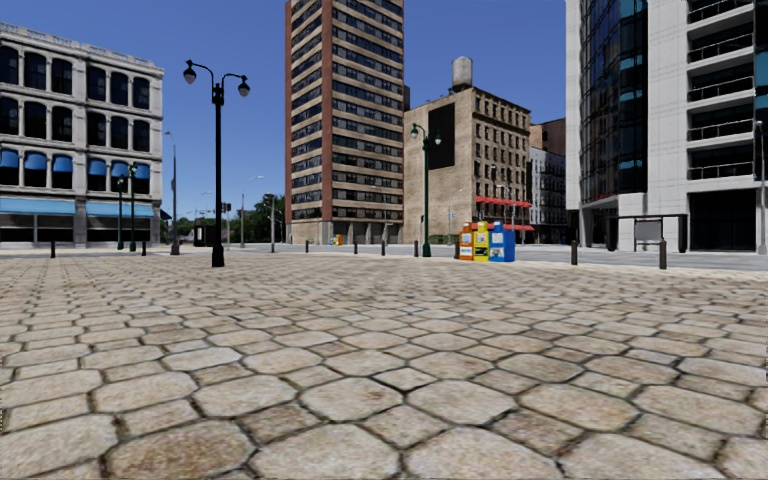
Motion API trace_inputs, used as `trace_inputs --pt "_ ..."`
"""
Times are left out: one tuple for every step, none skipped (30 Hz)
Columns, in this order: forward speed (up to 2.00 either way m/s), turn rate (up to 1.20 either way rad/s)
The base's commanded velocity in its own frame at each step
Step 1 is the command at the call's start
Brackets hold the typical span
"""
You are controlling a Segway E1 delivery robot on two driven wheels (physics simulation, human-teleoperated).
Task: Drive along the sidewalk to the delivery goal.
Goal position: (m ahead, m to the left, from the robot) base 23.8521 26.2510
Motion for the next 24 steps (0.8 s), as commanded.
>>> trace_inputs --pt "2.00 0.00" --pt "2.00 0.00" --pt "2.00 0.00" --pt "2.00 0.00" --pt "2.00 0.00" --pt "2.00 0.00" --pt "2.00 0.00" --pt "2.00 0.00" --pt "2.00 0.00" --pt "2.00 0.00" --pt "2.00 0.00" --pt "2.00 0.00" --pt "2.00 0.00" --pt "2.00 0.00" --pt "2.00 0.00" --pt "2.00 0.00" --pt "2.00 0.00" --pt "2.00 0.00" --pt "2.00 0.00" --pt "2.00 0.00" --pt "2.00 0.00" --pt "2.00 0.00" --pt "2.00 0.00" --pt "2.00 0.00"
